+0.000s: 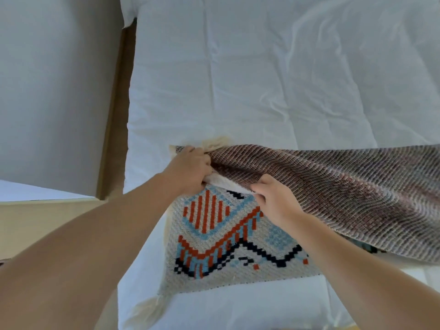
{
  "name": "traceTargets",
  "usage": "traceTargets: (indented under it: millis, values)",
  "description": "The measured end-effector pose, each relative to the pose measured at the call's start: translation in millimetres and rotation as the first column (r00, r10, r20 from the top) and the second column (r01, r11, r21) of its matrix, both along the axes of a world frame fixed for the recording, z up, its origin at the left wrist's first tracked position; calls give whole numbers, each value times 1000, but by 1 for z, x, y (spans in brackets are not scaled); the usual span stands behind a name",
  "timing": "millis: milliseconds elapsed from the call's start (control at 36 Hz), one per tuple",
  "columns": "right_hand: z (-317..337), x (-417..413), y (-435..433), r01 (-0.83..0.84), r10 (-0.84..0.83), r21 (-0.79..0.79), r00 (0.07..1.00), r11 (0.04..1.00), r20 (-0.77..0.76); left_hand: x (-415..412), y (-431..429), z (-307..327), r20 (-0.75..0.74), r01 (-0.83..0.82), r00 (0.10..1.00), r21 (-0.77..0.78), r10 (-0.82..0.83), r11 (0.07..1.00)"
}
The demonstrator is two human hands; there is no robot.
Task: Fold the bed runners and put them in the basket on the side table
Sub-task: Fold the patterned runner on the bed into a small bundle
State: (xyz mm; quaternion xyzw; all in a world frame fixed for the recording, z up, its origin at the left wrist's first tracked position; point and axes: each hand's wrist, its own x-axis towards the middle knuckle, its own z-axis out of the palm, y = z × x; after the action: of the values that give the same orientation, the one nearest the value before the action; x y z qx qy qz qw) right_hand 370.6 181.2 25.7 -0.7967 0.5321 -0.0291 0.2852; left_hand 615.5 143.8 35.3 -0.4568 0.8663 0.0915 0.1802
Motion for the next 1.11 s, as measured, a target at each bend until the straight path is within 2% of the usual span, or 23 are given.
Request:
traceTargets:
  millis: [83, 139, 194, 306, 417, 528, 667, 806, 972, 1056, 1111]
  values:
    - [5, 5, 12, -72, 74, 34, 996, 997, -51, 16, 26, -7, -110, 50, 993, 87, -40, 995]
    - [7, 6, 19, -121, 124, 48, 989, 992, -75, 20, 42, -7, -119, 2, 993, 159, 17, 987]
    - [6, 5, 26, -158, 163, 54, 981, 986, -101, 25, 58, -7, -122, -72, 988, 160, 92, 984]
    - [5, 4, 40, -250, 260, 80, 953, 965, -158, 34, 96, -8, -67, -213, 972, 143, 224, 967]
    - [2, 4, 58, -400, 420, 133, 885, 907, -202, 36, 138, -12, 41, -252, 968, 84, 250, 964]
    - [-3, 1, 78, -516, 541, 161, 798, 841, -267, 36, 184, -25, 46, -364, 932, 109, 361, 925]
    - [-10, -2, 105, -589, 615, 190, 710, 786, -342, 26, 228, -32, 65, -493, 870, 141, 489, 858]
    - [-24, 2, 129, -597, 631, 217, 684, 773, -365, 23, 261, -45, 86, -566, 824, 162, 560, 808]
    - [-55, 8, 151, -525, 603, 298, 713, 797, -358, 23, 280, -67, 82, -636, 760, 299, 645, 711]
    - [-69, 8, 155, -495, 614, 386, 729, 779, -303, 20, 285, -73, 83, -608, 788, 261, 610, 750]
    - [-73, 6, 157, -488, 600, 382, 754, 785, -268, 16, 280, -71, 64, -589, 806, 190, 589, 785]
